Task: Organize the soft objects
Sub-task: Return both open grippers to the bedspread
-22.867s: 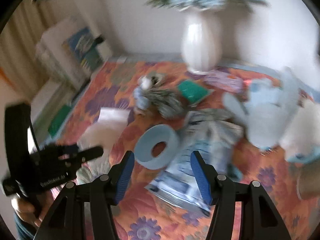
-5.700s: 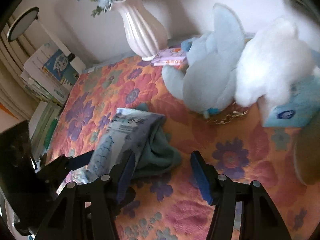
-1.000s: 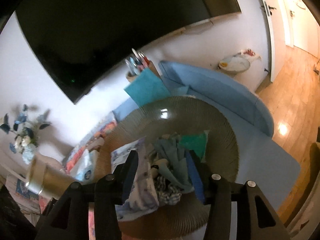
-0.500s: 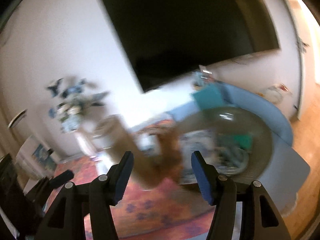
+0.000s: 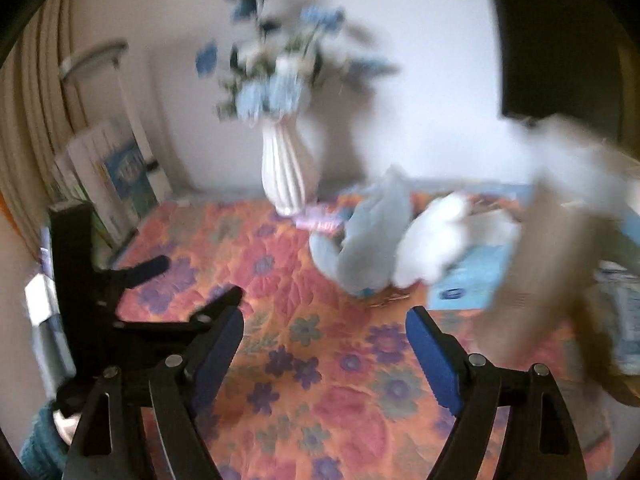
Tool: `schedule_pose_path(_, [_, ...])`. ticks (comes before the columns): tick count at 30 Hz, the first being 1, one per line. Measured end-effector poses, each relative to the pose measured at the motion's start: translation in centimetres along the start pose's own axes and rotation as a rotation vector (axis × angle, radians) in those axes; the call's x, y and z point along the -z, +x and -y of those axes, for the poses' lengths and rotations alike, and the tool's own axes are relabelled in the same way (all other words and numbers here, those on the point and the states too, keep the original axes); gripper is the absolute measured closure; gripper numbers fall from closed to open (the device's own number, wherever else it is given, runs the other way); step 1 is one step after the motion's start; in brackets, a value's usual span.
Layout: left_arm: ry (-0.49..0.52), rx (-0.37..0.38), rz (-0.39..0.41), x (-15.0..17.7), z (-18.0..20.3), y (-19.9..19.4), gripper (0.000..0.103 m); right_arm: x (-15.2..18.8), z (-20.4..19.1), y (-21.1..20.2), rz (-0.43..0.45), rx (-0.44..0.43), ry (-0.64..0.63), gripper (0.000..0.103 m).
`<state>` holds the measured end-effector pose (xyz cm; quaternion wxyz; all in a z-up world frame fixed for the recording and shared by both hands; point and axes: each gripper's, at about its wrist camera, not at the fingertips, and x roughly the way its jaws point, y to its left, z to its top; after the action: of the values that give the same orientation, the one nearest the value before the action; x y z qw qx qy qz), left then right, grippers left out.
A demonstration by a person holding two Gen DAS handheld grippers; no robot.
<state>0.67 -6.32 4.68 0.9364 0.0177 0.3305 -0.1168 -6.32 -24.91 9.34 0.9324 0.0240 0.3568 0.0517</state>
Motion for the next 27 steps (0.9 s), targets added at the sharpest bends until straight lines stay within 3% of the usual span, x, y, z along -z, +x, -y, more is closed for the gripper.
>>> schedule_pose_path(4, [-0.059, -0.025, -0.064, 0.4, -1.3, 1.7, 0.004, 0.1, -0.1, 5.2, -0.058, 0.004, 0.025, 0.021])
schedule_pose_path(6, [-0.094, -0.001, -0.085, 0.5, -1.9, 2.3, 0.003, 0.5, 0.6, 6.8, -0.082, -0.022, 0.077, 0.021])
schedule_pose_path(13, [-0.224, 0.083, -0.205, 1.0, -3.9, 4.2, 0.003, 0.8, 3.5, 8.1, -0.118, -0.019, 0.22, 0.021])
schedule_pose_path(18, [-0.208, 0.074, -0.207, 1.2, -3.7, 4.4, 0.003, 0.8, 4.8, 8.2, -0.136, -0.039, 0.291, 0.02])
schedule_pose_path(27, [-0.208, 0.083, -0.211, 1.1, -3.9, 4.4, 0.001, 0.6, 3.4, 8.6, -0.163, 0.028, 0.212, 0.016])
